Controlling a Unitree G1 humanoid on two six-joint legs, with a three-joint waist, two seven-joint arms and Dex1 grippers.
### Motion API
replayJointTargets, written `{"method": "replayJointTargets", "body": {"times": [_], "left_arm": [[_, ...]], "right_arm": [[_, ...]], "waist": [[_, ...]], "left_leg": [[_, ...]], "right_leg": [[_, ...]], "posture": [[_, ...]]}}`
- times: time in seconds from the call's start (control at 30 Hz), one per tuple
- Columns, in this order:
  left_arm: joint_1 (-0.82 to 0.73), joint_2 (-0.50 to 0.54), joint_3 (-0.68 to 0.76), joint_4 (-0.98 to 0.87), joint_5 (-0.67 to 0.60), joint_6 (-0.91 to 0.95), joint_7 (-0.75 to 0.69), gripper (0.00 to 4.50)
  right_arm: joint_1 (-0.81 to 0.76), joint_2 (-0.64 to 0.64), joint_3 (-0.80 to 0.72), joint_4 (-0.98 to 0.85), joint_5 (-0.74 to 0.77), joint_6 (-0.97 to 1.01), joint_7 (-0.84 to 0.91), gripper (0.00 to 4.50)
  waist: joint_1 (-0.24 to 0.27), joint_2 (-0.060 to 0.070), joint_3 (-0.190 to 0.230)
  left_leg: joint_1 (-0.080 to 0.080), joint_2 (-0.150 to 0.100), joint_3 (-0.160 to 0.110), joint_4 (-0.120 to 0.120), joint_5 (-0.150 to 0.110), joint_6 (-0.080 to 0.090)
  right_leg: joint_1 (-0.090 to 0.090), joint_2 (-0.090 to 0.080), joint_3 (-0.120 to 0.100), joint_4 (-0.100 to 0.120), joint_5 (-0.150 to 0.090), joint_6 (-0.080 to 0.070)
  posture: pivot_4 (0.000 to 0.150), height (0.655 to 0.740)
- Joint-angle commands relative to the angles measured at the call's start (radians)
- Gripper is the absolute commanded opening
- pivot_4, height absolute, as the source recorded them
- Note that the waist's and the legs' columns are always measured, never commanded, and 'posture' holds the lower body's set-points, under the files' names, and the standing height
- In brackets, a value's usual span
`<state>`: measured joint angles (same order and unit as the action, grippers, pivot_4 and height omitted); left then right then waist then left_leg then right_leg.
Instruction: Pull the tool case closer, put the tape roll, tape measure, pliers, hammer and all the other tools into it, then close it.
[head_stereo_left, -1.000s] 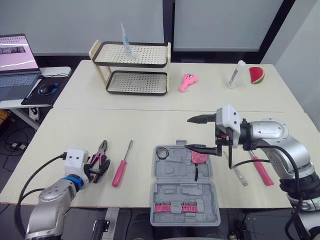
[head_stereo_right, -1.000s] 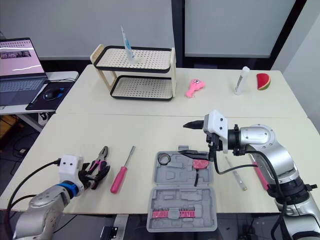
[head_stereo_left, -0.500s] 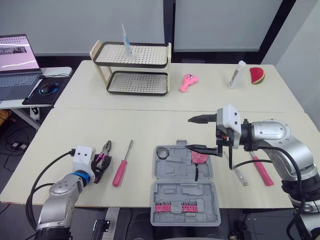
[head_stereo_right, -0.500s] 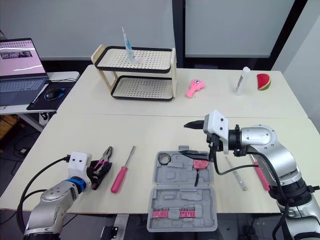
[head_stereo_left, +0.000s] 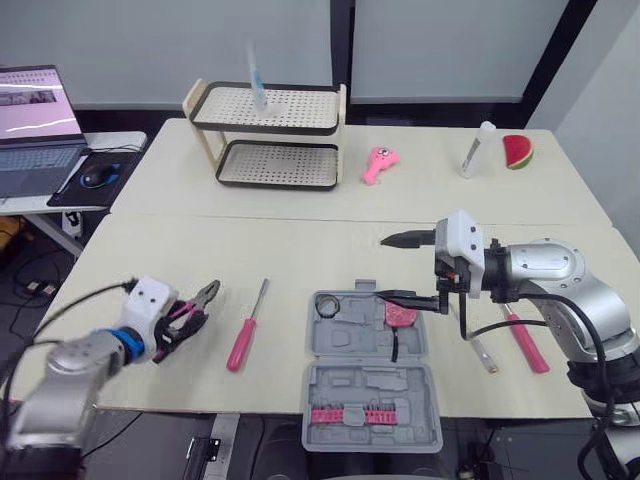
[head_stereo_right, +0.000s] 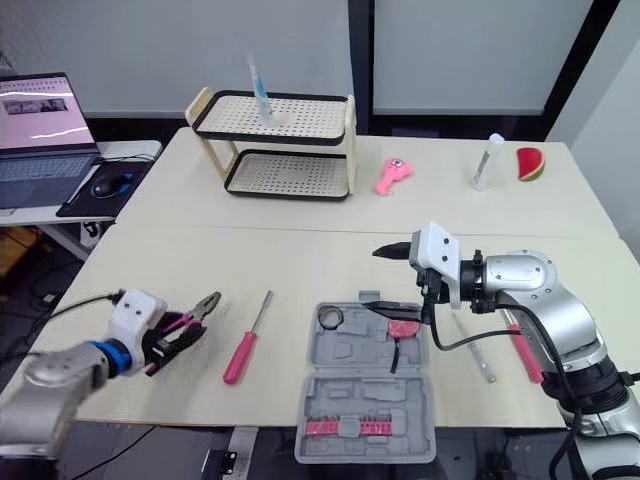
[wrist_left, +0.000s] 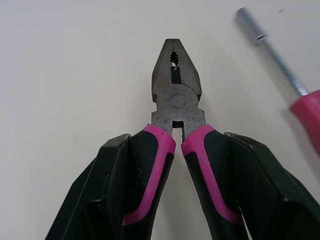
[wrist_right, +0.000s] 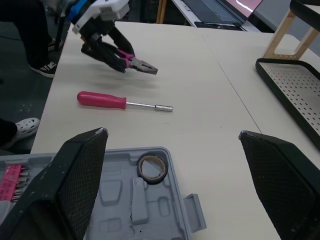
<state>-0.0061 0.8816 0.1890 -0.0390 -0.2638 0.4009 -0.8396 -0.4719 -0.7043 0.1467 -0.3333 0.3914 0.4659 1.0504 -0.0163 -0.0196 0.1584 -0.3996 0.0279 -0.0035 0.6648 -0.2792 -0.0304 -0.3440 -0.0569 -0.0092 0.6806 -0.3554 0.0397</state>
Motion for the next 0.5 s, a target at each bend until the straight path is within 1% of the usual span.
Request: {"method": "replayJointTargets", "body": {"times": [0.03,0.1,0.17,0.23,0.33,0.4,0.5], "left_arm": [[-0.095,0.092,-0.076,-0.103,-0.051,-0.013,-0.214,2.54],[-0.170,0.121,-0.146,-0.141,-0.063,0.009,-0.304,2.54],[-0.262,0.115,-0.225,-0.154,-0.053,0.020,-0.361,2.54],[-0.354,0.082,-0.302,-0.158,-0.041,0.031,-0.399,2.54],[-0.491,-0.014,-0.433,-0.144,-0.001,0.047,-0.420,2.54],[-0.551,-0.072,-0.497,-0.135,0.029,0.062,-0.420,2.54],[-0.606,-0.124,-0.558,-0.106,0.070,0.045,-0.430,2.54]], "right_arm": [[-0.023,-0.020,0.006,-0.006,-0.028,-0.022,0.014,4.50],[-0.032,-0.025,0.025,-0.017,-0.054,-0.011,0.006,4.50],[-0.044,-0.035,0.057,-0.029,-0.086,0.022,-0.002,4.50],[-0.055,-0.039,0.085,-0.048,-0.105,0.074,-0.017,4.50],[-0.073,-0.032,0.135,-0.107,-0.110,0.176,-0.040,4.50],[-0.089,-0.019,0.170,-0.130,-0.138,0.228,-0.078,4.50],[-0.107,0.004,0.205,-0.151,-0.162,0.290,-0.122,4.50]], "waist": [[0.005,0.000,0.000],[0.006,0.001,0.001],[0.006,0.001,0.001],[0.007,0.001,0.001],[0.006,0.001,0.001],[0.006,0.001,0.001],[-0.001,0.001,0.001]], "left_leg": [[0.000,-0.001,0.000,0.000,0.000,0.000],[0.000,-0.001,0.002,0.000,0.000,0.000],[0.000,-0.001,0.003,0.000,0.000,0.000],[-0.001,-0.001,0.004,0.000,0.000,0.000],[-0.002,0.000,0.005,0.000,0.000,0.000],[-0.002,0.000,0.005,0.001,0.000,0.000],[-0.003,0.000,0.005,0.001,0.000,0.000]], "right_leg": [[0.000,0.000,0.000,0.000,0.000,0.000],[-0.001,0.002,0.000,0.000,0.000,0.000],[-0.002,0.003,0.000,0.000,0.000,0.000],[-0.003,0.004,0.000,0.001,0.000,0.000],[-0.005,0.004,0.001,0.002,0.000,0.000],[-0.005,0.004,0.001,0.002,0.000,0.000],[-0.005,0.004,0.002,0.002,0.000,0.000]], "posture": [[0.150,0.7400],[0.150,0.7400],[0.150,0.7400],[0.150,0.7400],[0.150,0.7400],[0.150,0.7400],[0.150,0.7400]]}}
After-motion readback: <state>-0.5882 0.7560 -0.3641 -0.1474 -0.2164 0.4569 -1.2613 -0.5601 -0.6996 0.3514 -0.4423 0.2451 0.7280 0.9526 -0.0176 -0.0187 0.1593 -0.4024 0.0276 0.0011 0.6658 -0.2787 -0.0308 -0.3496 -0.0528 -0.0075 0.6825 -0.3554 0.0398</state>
